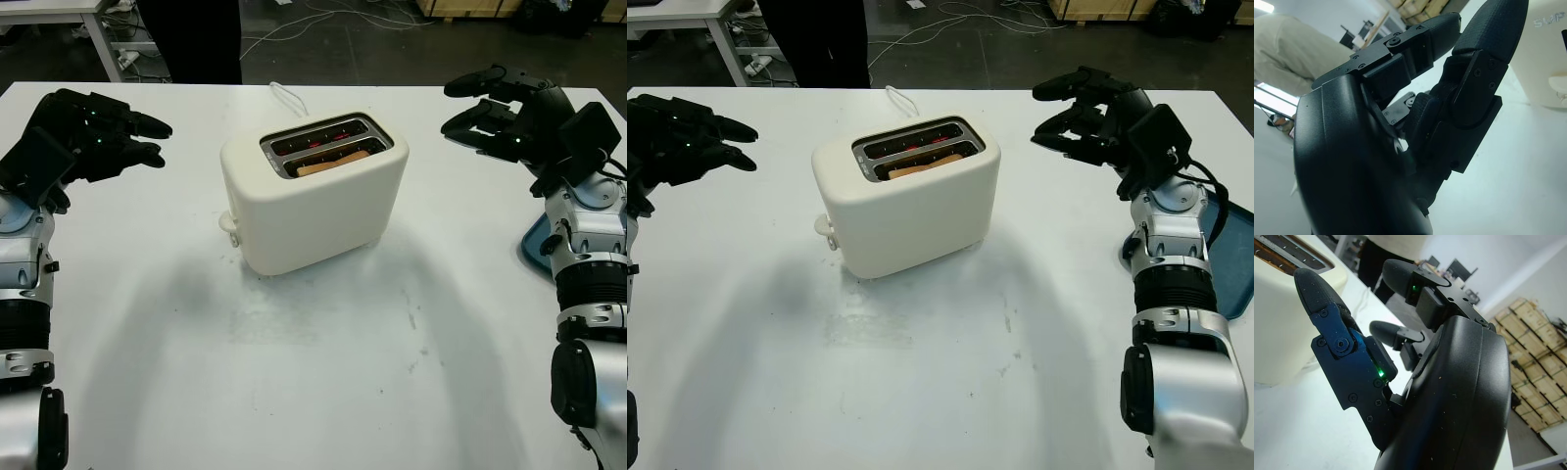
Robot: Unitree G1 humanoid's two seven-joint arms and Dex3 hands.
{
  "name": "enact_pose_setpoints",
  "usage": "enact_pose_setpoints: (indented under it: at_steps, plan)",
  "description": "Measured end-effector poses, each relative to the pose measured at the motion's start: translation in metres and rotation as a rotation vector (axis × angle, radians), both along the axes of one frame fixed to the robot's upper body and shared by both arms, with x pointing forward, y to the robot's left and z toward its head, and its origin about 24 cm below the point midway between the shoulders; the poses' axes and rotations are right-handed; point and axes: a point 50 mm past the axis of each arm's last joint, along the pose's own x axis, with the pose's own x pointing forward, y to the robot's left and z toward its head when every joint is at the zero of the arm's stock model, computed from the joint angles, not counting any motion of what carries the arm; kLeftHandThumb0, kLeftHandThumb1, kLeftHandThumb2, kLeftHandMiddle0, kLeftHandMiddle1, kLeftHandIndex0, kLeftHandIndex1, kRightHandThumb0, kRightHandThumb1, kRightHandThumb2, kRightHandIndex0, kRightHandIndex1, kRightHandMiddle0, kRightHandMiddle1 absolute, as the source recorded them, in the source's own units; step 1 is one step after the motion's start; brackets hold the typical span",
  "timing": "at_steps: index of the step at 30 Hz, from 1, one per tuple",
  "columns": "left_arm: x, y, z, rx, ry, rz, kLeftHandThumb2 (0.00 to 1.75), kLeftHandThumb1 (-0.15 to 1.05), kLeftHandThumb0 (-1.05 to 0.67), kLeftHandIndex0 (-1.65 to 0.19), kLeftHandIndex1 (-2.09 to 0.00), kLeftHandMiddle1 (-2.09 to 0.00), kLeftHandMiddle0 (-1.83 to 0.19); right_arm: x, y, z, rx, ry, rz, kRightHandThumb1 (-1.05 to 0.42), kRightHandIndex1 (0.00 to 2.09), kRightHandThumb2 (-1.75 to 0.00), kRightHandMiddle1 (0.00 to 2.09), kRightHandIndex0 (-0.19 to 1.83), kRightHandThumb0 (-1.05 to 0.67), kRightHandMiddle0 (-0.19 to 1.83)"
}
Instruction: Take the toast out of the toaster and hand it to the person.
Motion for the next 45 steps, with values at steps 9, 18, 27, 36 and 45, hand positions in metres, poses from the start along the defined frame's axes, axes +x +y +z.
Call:
enact_pose_setpoints:
  at_steps: [9,18,27,36,45]
  plan:
    - [0.0011,0.0023,-0.0047,-0.007,0.021,0.009,0.0,0.76,-1.05,-1.36,-0.01,-0.42,-1.28,0.0006,0.002,-0.0002,-0.006,0.003,0.008,-0.64,1.11,0.0,0.72,0.6,-0.7,0.64]
    - [-0.0016,-0.0003,-0.0013,-0.003,0.022,0.004,0.0,0.75,-1.05,-1.37,-0.01,-0.42,-1.29,-0.0002,0.0053,0.0057,-0.017,-0.021,0.02,-0.65,1.1,-0.01,0.72,0.6,-0.71,0.65]
    - [-0.0037,0.0013,-0.0042,-0.004,0.032,0.011,0.0,0.76,-1.05,-1.36,-0.01,-0.41,-1.28,-0.0004,0.0059,0.0057,-0.018,-0.016,0.031,-0.65,1.09,0.0,0.71,0.61,-0.67,0.65]
    - [-0.0032,0.0017,-0.006,-0.004,0.037,0.011,0.01,0.78,-1.05,-1.35,0.0,-0.4,-1.28,-0.0006,0.0053,0.006,-0.012,-0.017,0.034,-0.64,1.09,0.0,0.71,0.61,-0.66,0.66]
    - [-0.003,0.0016,-0.0069,-0.001,0.038,0.011,0.0,0.78,-1.05,-1.35,0.0,-0.41,-1.28,-0.0008,0.0057,0.0073,-0.01,-0.023,0.037,-0.64,1.1,0.0,0.72,0.61,-0.68,0.65]
